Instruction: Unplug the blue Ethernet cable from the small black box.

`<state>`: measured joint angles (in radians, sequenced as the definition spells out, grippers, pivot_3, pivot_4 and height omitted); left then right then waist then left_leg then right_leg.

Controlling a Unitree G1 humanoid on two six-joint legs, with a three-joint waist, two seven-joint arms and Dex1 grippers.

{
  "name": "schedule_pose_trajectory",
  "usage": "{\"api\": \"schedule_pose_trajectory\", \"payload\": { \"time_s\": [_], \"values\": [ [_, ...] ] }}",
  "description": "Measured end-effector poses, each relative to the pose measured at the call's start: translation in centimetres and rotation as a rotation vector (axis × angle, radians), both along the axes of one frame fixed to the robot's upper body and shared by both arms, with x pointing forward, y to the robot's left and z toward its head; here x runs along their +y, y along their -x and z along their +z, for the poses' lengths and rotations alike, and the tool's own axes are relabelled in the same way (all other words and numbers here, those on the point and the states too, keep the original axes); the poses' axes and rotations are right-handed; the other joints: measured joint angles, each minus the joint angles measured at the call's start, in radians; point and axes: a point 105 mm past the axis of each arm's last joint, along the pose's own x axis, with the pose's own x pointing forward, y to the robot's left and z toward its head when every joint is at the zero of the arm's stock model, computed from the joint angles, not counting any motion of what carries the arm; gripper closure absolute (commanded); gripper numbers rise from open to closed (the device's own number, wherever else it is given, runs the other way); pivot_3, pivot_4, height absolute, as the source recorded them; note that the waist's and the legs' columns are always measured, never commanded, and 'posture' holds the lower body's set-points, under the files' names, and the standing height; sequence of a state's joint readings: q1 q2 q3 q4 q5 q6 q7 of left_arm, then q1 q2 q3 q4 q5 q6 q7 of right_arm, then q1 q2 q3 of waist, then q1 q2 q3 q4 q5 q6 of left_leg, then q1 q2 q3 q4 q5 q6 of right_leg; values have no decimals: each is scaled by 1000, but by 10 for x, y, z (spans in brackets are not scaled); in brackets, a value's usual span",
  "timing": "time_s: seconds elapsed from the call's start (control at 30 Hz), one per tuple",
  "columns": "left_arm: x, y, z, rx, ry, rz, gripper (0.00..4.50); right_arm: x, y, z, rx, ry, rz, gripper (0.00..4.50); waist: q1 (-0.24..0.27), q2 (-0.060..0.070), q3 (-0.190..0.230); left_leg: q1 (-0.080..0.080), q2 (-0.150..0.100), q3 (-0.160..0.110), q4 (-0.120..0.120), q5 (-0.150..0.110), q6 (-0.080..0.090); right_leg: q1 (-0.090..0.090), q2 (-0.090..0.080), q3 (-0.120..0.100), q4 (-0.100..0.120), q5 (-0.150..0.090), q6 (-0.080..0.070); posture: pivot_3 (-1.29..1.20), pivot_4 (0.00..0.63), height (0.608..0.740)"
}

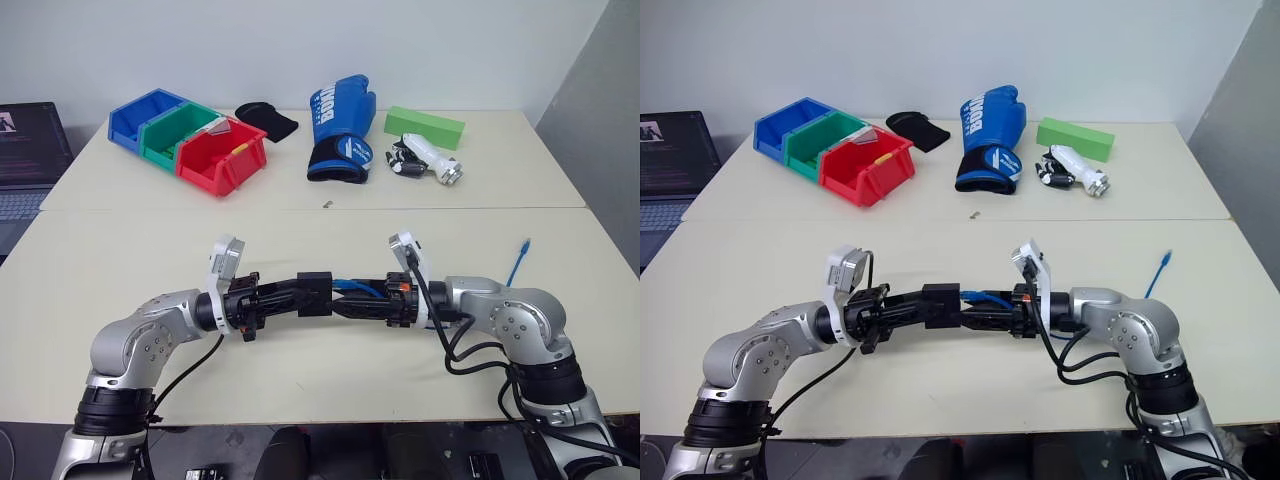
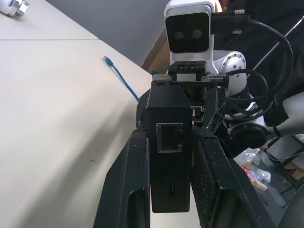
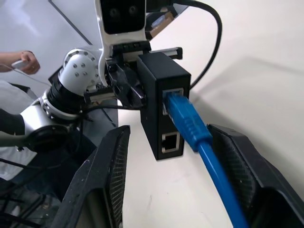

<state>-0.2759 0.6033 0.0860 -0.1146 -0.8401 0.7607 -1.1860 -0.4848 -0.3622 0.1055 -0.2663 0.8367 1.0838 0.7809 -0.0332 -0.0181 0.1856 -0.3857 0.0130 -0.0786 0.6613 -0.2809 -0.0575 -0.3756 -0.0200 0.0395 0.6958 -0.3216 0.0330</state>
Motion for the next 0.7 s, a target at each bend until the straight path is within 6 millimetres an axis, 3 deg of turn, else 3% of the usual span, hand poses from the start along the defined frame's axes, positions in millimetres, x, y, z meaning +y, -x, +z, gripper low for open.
{"api": "schedule_pose_trajectory", "payload": {
  "time_s": [0.67, 0.7],
  "values": [
    [0, -1, -2, 6, -9, 20, 3733, -9, -7, 4, 35, -24, -29, 1787, 0, 0, 0, 0, 0, 0, 0, 0, 0, 0, 0, 0, 0, 0, 0, 0, 150, 740],
    [0, -1, -2, 7, -9, 21, 3733, -9, -7, 4, 35, -24, -29, 1971, 0, 0, 0, 0, 0, 0, 0, 0, 0, 0, 0, 0, 0, 0, 0, 0, 150, 740]
  ]
}}
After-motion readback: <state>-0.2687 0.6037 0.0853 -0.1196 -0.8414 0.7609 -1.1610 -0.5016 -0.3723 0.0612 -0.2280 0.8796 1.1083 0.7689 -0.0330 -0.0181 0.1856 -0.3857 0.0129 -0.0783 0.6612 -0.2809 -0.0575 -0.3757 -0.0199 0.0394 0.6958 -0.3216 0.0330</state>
